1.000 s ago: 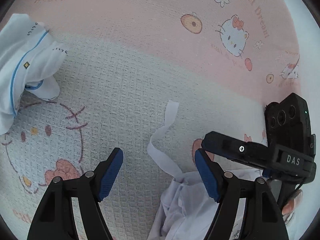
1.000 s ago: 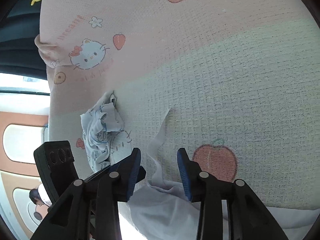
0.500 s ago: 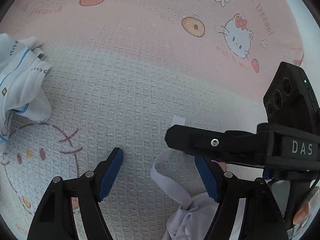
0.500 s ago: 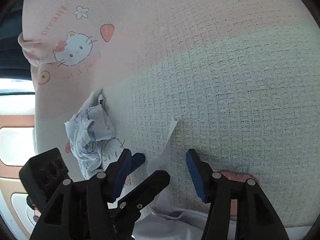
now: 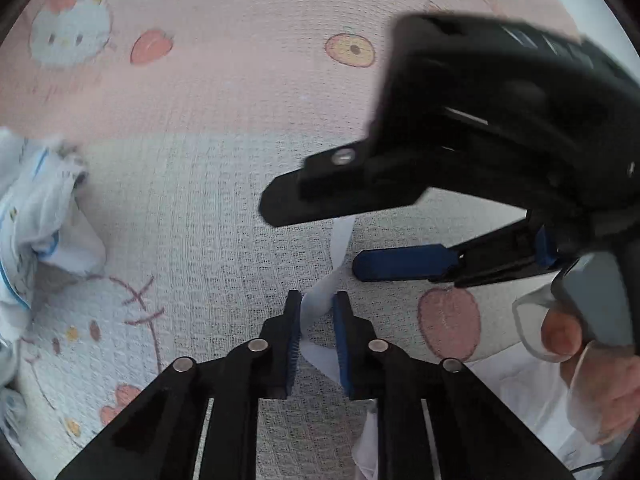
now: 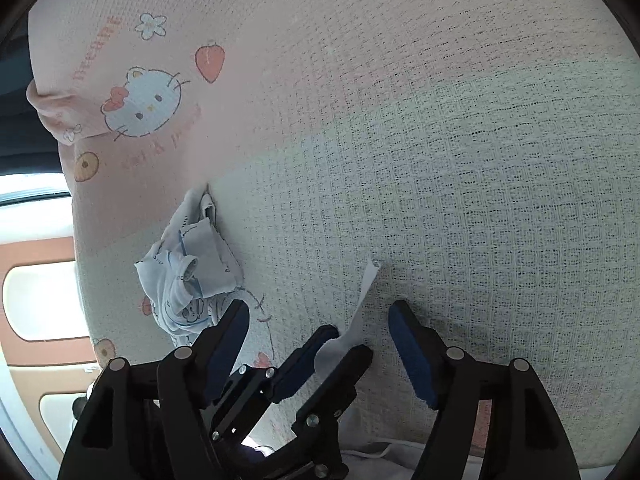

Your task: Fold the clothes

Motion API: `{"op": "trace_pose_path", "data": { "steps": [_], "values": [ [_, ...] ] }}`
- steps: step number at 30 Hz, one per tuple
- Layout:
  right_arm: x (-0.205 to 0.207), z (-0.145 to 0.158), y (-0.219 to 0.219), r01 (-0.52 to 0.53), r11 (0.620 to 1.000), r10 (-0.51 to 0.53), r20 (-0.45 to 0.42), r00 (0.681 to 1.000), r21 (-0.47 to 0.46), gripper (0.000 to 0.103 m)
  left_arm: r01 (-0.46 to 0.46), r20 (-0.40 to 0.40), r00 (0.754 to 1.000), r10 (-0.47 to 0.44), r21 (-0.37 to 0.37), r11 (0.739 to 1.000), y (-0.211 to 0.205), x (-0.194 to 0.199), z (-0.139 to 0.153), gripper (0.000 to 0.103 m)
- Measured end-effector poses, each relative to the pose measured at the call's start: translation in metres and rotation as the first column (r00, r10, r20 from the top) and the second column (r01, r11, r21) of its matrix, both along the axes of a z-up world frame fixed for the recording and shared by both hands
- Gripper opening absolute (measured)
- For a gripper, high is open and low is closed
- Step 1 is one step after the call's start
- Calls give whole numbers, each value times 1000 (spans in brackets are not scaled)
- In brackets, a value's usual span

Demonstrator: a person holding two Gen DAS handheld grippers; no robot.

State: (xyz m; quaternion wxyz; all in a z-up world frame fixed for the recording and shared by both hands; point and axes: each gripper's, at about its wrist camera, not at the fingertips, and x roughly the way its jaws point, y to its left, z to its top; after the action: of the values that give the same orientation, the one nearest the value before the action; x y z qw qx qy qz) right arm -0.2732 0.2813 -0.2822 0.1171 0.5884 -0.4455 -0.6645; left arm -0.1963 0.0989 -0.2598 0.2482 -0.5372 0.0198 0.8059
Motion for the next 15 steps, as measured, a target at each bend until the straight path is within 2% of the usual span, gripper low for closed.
{"op": "trace_pose_path", "data": {
  "steps": [4, 7, 9, 11, 14, 15],
  "values": [
    [3, -4, 6, 23, 999, -23, -5, 1000, -49, 74, -31, 91, 996, 18, 136, 990, -13, -3, 1, 7],
    [4, -4, 5, 20, 999, -21, -14, 1000, -48, 73, 12, 59, 998, -18, 109, 994, -10, 1, 9, 7],
    [4, -3, 4, 13, 999, -14, -16, 1000, -37, 69, 39, 53, 998, -45, 99, 994, -8, 2, 14, 7],
    [3, -1, 2, -7, 1000, 7, -5, 1000, 3, 63, 56, 69, 996, -63, 95, 994, -8, 2, 15, 7],
    [0, 4, -4, -55, 992, 52, 27, 998, 113, 42, 50, 96, 994, -58, 86, 995, -12, 0, 12, 7],
    [-1, 5, -7, -75, 984, 69, 42, 997, 164, 32, 44, 119, 991, -56, 104, 994, -14, 0, 10, 7]
  ]
}}
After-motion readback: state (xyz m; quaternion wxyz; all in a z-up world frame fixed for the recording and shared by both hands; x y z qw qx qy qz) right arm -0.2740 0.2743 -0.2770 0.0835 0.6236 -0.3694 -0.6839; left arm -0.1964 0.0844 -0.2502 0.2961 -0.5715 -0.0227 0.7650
